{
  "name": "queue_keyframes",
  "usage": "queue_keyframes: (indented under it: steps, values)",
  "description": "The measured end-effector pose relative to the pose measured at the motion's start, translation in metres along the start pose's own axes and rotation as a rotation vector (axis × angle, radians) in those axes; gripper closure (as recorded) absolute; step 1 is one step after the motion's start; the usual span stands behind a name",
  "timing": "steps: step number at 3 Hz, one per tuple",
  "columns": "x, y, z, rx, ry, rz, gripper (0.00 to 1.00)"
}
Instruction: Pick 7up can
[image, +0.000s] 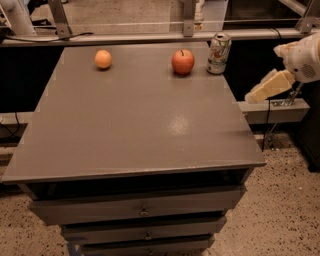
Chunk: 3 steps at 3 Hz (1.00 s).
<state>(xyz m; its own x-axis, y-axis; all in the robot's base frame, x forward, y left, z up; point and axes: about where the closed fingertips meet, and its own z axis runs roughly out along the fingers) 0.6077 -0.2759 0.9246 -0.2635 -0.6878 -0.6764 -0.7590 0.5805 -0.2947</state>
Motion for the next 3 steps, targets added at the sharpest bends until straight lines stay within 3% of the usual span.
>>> queue_keyframes:
  steps: [1, 2, 3]
  values:
    - [-0.026, -0.028, 0.039, -0.011, -0.184, 0.101, 0.00]
    - [-0.046, -0.051, 0.069, -0.006, -0.314, 0.141, 0.00]
    - [-0.051, -0.072, 0.095, 0.022, -0.396, 0.172, 0.00]
